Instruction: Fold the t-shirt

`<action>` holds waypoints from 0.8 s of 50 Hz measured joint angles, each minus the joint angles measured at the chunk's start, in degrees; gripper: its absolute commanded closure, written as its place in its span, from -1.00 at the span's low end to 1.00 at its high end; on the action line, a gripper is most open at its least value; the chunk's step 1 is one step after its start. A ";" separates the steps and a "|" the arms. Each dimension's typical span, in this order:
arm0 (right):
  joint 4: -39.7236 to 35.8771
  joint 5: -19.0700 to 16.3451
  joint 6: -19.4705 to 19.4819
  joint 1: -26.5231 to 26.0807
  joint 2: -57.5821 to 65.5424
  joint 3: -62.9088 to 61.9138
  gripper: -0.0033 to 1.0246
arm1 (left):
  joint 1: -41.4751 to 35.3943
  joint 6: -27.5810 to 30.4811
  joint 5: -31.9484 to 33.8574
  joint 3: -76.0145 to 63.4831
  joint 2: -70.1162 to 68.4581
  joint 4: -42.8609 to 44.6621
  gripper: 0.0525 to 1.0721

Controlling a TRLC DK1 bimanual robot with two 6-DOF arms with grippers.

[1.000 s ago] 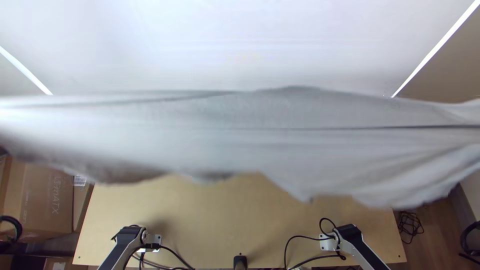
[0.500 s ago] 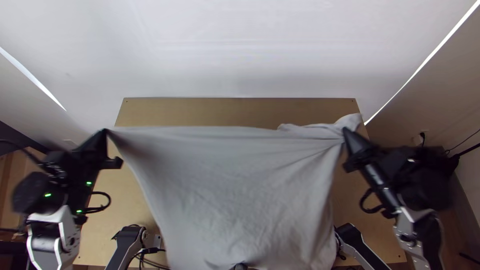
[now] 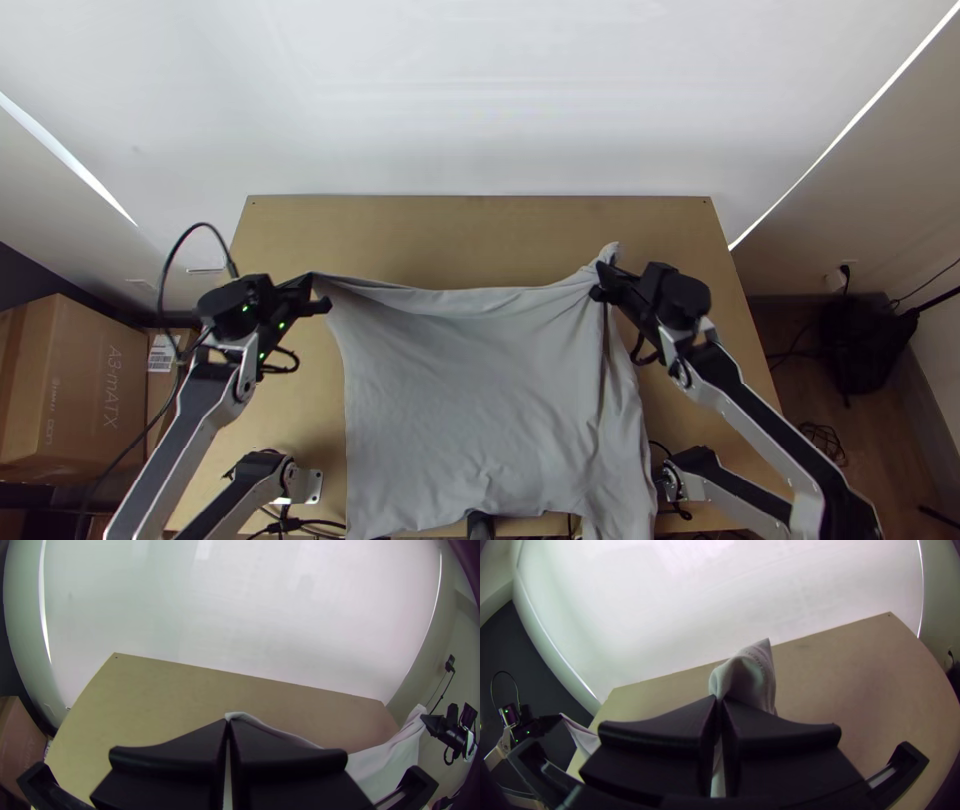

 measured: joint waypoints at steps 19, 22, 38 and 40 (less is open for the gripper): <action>1.66 -0.63 0.68 -4.92 29.05 16.50 0.95 | 0.61 -0.39 0.00 12.13 31.67 9.35 0.95; 1.68 -0.63 0.68 -6.03 32.44 19.63 0.95 | 1.20 -0.76 0.02 15.06 35.12 9.73 0.95; 1.25 -0.68 0.66 -8.81 46.23 35.60 0.95 | 3.17 -1.25 0.02 29.77 50.31 10.10 0.95; 0.94 -0.70 0.66 -8.83 47.71 37.40 0.95 | 3.32 -1.25 0.02 31.82 52.13 10.05 0.95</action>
